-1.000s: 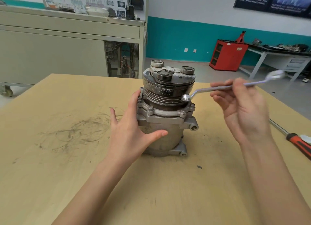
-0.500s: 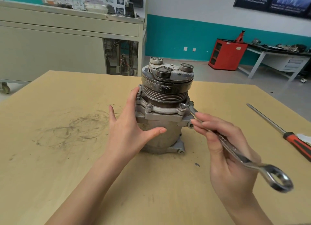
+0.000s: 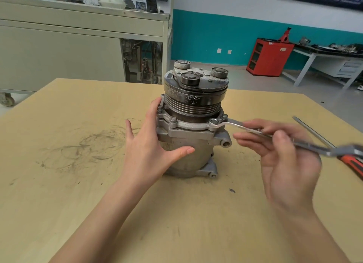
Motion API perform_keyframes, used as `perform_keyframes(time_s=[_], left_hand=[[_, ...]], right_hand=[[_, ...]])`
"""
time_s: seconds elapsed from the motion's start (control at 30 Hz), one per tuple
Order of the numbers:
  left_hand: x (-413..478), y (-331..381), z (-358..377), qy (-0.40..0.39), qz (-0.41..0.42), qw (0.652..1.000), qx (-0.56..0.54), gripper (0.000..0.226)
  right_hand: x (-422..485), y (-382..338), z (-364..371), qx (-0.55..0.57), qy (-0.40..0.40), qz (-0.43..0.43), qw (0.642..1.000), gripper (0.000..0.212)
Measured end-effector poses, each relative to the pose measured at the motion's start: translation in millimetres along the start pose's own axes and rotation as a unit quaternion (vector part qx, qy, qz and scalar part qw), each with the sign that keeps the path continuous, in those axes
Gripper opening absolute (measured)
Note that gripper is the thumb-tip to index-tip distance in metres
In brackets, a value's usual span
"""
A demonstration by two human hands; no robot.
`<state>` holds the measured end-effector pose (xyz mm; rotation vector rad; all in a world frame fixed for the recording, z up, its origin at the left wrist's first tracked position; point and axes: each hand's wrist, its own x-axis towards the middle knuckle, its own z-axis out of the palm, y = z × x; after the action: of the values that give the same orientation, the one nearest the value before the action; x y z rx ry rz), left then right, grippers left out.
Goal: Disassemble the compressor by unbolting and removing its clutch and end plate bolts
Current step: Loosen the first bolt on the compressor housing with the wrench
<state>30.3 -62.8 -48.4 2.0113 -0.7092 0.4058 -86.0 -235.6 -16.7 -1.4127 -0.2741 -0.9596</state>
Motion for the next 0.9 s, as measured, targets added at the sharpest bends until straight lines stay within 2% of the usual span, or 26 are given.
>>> perform_keyframes(time_s=[0.07, 0.13, 0.23, 0.3, 0.4, 0.47, 0.53, 0.6, 0.67, 0.77, 0.9], left_hand=[[0.1, 0.5, -0.1, -0.002, 0.001, 1.0, 0.001, 0.103], [0.2, 1.5, -0.2, -0.006, -0.005, 1.0, -0.001, 0.104], [-0.4, 2.5, -1.0, -0.01, -0.01, 1.0, -0.002, 0.105], [-0.8, 3.4, -1.2, -0.009, -0.008, 1.0, -0.002, 0.105], [-1.0, 4.0, -0.8, -0.004, -0.006, 1.0, -0.001, 0.103], [-1.2, 4.7, -0.8, 0.001, -0.007, 1.0, 0.0, 0.103], [-1.5, 5.6, -1.5, 0.003, -0.007, 1.0, 0.005, 0.105], [-1.8, 6.1, -2.8, -0.001, -0.009, 1.0, 0.009, 0.104], [-2.0, 6.5, -3.9, -0.008, -0.015, 1.0, 0.007, 0.104], [-2.4, 7.2, -4.3, -0.011, -0.018, 1.0, -0.001, 0.103], [-1.6, 7.7, -4.0, -0.006, -0.014, 1.0, -0.003, 0.101]], right_hand=[[27.0, 7.9, -8.4, 0.111, 0.022, 0.123, 0.986, 0.02], [57.2, 17.4, -13.5, 0.161, 0.003, 0.215, 0.963, 0.024], [88.8, 28.2, -12.0, 0.161, -0.058, 0.284, 0.943, 0.027], [95.1, 28.9, -12.8, 0.135, -0.087, 0.289, 0.944, 0.03], [90.5, 18.7, -20.3, 0.114, -0.051, 0.221, 0.967, 0.045], [77.3, 7.0, -22.5, 0.031, 0.004, 0.116, 0.993, 0.047], [57.7, -4.4, -18.0, -0.077, 0.014, -0.001, 0.997, 0.039], [35.3, -12.0, -10.6, -0.149, -0.028, -0.09, 0.984, 0.031], [17.0, -14.7, -6.2, -0.2, -0.08, -0.141, 0.966, 0.028], [3.5, -18.2, -3.6, -0.252, -0.126, -0.164, 0.945, 0.023], [-6.0, -21.5, 0.0, -0.337, -0.149, -0.213, 0.905, 0.037]])
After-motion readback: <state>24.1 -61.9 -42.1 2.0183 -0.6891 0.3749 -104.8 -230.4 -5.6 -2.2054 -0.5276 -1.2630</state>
